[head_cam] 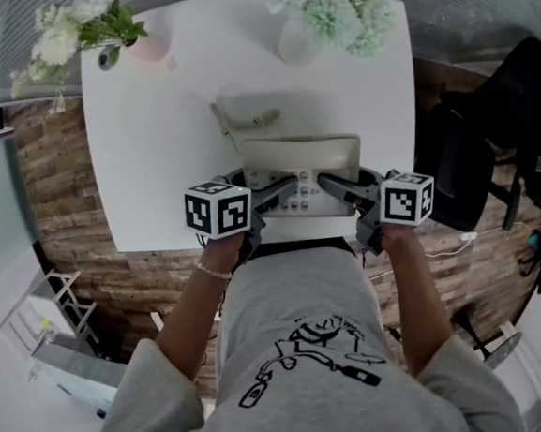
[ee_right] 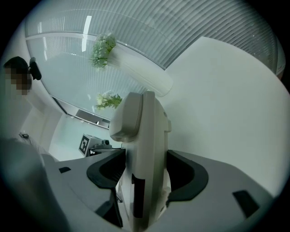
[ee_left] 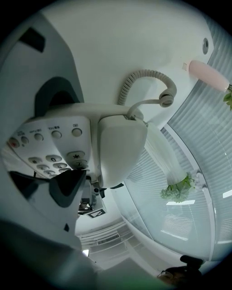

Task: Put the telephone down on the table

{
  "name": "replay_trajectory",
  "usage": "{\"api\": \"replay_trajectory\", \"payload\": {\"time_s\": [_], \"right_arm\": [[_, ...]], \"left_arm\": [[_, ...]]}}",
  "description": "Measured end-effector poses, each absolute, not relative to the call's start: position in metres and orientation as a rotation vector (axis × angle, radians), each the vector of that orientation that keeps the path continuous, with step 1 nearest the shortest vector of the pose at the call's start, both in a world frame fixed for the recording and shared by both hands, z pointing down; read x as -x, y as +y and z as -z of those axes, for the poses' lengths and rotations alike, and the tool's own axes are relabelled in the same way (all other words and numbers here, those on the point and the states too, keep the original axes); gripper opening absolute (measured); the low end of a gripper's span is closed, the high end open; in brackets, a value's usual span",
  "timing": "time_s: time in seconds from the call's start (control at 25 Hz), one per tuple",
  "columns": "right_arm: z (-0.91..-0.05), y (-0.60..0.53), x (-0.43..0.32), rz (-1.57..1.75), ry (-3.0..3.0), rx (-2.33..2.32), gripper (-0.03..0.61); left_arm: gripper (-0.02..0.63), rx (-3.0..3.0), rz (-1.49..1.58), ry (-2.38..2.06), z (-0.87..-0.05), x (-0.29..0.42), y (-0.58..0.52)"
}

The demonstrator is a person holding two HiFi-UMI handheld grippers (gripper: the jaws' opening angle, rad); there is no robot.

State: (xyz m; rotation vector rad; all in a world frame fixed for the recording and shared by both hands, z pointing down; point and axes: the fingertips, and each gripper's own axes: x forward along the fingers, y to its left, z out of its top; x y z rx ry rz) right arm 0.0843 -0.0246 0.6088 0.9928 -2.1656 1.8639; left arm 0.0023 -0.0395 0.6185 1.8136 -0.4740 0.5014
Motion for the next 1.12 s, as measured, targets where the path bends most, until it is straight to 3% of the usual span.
{"api": "replay_trajectory", "payload": {"time_s": [1.12], "right_arm": [[-0.642,-0.024,-0.079,-1.818,-2.06,-1.043,0.304]], "left_arm": [[0.39,-1.82,-0.566,-0.59,-0.647,0.001,-0.04]]}}
